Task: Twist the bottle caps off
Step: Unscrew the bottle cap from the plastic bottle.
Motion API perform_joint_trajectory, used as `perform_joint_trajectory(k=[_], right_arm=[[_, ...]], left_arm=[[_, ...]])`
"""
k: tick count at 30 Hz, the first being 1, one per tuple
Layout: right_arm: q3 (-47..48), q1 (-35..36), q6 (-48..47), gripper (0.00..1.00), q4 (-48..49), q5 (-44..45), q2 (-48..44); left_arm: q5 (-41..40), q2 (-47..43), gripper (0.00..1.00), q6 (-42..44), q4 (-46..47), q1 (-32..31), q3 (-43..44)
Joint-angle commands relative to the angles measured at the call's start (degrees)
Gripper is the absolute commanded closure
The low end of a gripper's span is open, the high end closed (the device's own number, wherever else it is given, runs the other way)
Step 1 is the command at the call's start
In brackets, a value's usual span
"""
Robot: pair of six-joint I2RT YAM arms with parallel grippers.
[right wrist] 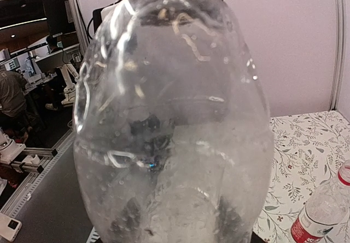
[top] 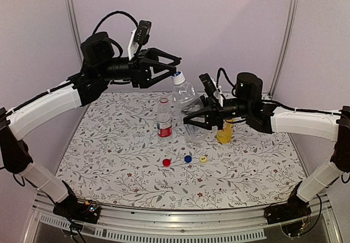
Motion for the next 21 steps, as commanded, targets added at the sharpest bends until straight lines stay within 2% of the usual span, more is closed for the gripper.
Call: perform_joint_trajectory(k=[1, 14, 21], right_arm=[[2.2, -0.3, 1.4, 0.58, 2.0, -2.3, 0.3], [3.0, -0.3, 2.5, 0.59, 1.9, -2.5, 0.3], [3.1, -0.4, 2.7, 0.62, 1.2, 0.1, 0.3]], left_arm=[[3.1, 1.3, 0.38, -0.4, 2.3, 0.0, -0.8], [3.1, 3.0, 0.54, 0.3, 1.0, -1.0, -0.5], [2.7, 3.1, 0.76, 1.1, 0.0, -1.3, -0.3]])
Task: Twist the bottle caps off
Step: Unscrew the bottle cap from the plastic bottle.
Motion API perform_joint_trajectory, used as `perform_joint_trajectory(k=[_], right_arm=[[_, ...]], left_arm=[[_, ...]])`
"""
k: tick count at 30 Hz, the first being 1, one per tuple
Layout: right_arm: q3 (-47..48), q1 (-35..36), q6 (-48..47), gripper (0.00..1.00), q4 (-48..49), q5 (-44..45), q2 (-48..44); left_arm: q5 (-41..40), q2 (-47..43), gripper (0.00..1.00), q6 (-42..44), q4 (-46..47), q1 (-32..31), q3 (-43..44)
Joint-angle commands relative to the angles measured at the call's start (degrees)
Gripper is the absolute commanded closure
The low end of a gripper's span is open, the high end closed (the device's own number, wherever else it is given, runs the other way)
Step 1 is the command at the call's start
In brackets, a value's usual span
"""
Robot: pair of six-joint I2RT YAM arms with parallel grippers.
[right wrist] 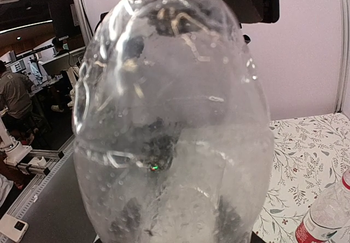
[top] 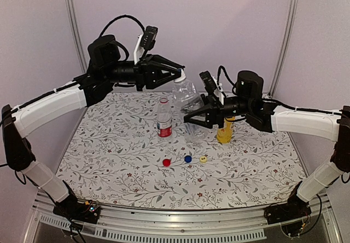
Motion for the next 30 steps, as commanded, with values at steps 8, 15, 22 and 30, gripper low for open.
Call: perform_joint_trajectory(k=[8, 15, 22, 30], right_arm=[[4.8, -0.3, -1.9, 0.64, -9.0, 18.4, -0.4], [5.7, -0.2, -4.3, 0.64, -12.2, 36.4, -0.6], [4.9, 0.0, -4.9, 0.64, -11.9, 37.7, -2.1], [3.4, -0.1, -6.2, 0.64, -11.1, 30.2, -3.5]], left_arm=[[-12.0, 0.2, 1.00, 4.0, -9.1, -3.2, 3.0], [-46.8, 2.5, 0.96, -3.9, -24.3, -10.4, 12.2], [-55.0, 6.5, 0.69, -3.2, -29.7, -13.2, 19.4], [-47.0, 3.1, 0.30, 0.2, -25.2, -10.0, 15.5]])
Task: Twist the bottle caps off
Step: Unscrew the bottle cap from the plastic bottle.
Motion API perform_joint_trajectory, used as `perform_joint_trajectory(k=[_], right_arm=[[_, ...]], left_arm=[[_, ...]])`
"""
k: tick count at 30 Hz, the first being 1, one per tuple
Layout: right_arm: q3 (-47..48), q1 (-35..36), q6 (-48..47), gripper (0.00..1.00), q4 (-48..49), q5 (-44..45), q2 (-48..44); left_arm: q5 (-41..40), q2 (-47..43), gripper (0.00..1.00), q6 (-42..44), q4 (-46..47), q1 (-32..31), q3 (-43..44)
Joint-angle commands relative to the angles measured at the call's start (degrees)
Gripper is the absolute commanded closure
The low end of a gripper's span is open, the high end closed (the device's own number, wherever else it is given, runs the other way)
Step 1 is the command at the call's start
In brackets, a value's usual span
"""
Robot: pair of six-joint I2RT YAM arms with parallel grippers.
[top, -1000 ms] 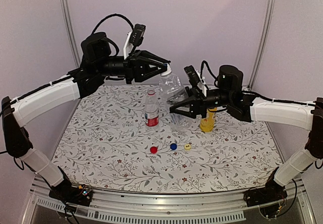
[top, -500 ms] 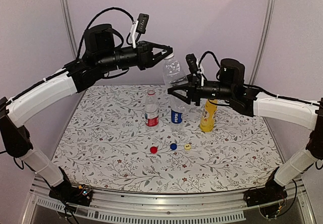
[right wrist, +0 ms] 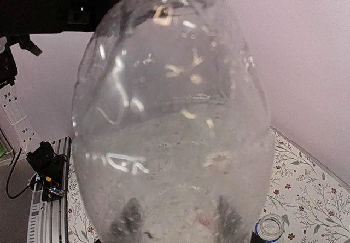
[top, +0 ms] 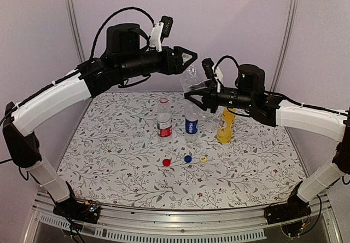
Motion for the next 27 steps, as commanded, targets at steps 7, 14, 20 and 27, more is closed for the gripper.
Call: perform_joint_trajectory(k=[7, 14, 20, 27], right_arm=[[-1.9, 0.2, -2.7, 0.64, -0.7, -11.0, -2.5], [-2.0, 0.1, -3.2, 0.63, -0.2, -21.3, -2.2], [-1.5, 0.2, -2.6, 0.63, 0.9, -28.7, -1.6], [-1.5, 0.2, -1.9, 0.63, 2.0, -32.5, -1.3]], left_arm=[[23.2, -6.5, 0.05, 4.7, 7.0, 6.4, -8.2], [39.7, -8.6, 0.13, 7.5, 11.8, 10.2, -11.8], [49.6, -7.6, 0.24, 9.1, 14.5, 10.5, -12.3], [53.8, -7.0, 0.32, 8.3, 19.0, 10.5, -14.1]])
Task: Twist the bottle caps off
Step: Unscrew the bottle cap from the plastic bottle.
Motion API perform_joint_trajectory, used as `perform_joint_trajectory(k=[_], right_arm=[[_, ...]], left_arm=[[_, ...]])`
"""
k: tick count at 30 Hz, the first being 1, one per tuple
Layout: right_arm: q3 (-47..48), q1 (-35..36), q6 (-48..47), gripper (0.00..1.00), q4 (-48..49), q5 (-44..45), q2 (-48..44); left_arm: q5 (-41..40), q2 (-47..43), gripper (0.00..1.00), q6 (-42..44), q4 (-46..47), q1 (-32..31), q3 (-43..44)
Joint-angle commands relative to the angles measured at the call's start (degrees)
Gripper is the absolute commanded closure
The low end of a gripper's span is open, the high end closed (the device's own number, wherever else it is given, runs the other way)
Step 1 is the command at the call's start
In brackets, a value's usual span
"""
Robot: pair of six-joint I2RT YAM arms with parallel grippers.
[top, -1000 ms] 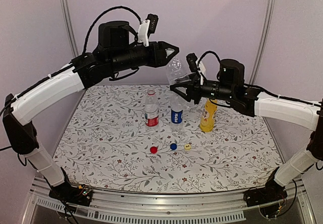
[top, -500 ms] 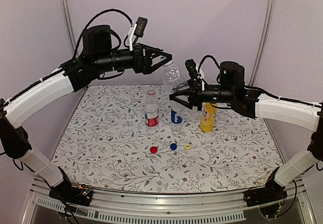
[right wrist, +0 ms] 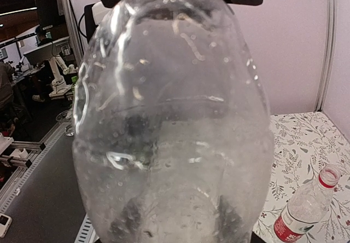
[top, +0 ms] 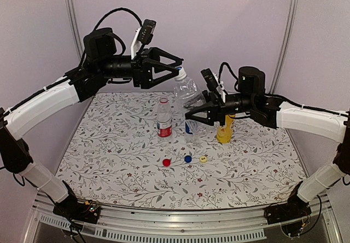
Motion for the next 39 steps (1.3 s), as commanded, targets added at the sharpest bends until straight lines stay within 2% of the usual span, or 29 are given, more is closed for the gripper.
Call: perform_joint_trajectory(k=[1, 6, 16, 22, 24, 26, 27, 30, 34, 36, 39], right_arm=[[0.1, 0.2, 0.6, 0.63, 2.2, -4.5, -0.6], [0.1, 0.2, 1.0, 0.63, 2.7, -5.1, -0.5], [0.2, 0.2, 1.1, 0.63, 3.0, -4.6, 0.1], [0.7, 0.2, 2.9, 0.62, 1.1, 2.4, 0.1], [1.2, 0.2, 2.4, 0.61, -0.3, 6.3, 0.0], [1.4, 0.4, 2.0, 0.60, -1.1, 9.3, 0.0], [1.4, 0.6, 1.9, 0.60, -1.4, 11.2, 0.0], [1.7, 1.7, -0.2, 0.60, -2.2, 18.4, 0.0], [2.7, 3.4, -0.7, 0.60, -2.9, 29.9, 0.8], [3.3, 4.5, -1.5, 0.60, -3.7, 35.4, 1.3], [3.4, 5.7, -2.5, 0.60, -3.9, 41.0, 1.3]], left_arm=[[5.2, 0.8, 0.34, 0.0, 4.6, 0.4, -1.2], [6.4, 1.9, 0.46, -1.5, 6.5, 0.2, -1.5], [5.6, 2.0, 0.58, -1.3, 6.3, -0.2, -1.7], [2.0, 1.9, 0.72, -0.5, 4.4, -0.6, -1.3], [-1.2, 1.9, 0.82, -0.1, 3.4, -1.1, -1.1], [-4.9, 1.9, 0.99, -0.5, 2.7, -1.7, -0.9], [-7.0, 1.9, 1.00, -0.8, 2.2, -2.1, -0.7], [-16.7, 2.1, 1.00, -1.9, 0.0, -4.6, 0.8], [-35.9, 3.3, 1.00, -4.8, -7.8, -9.6, 5.3], [-44.1, 4.7, 0.89, -6.3, -12.6, -11.5, 8.5], [-49.1, 6.6, 0.83, -7.5, -17.6, -12.3, 12.1]])
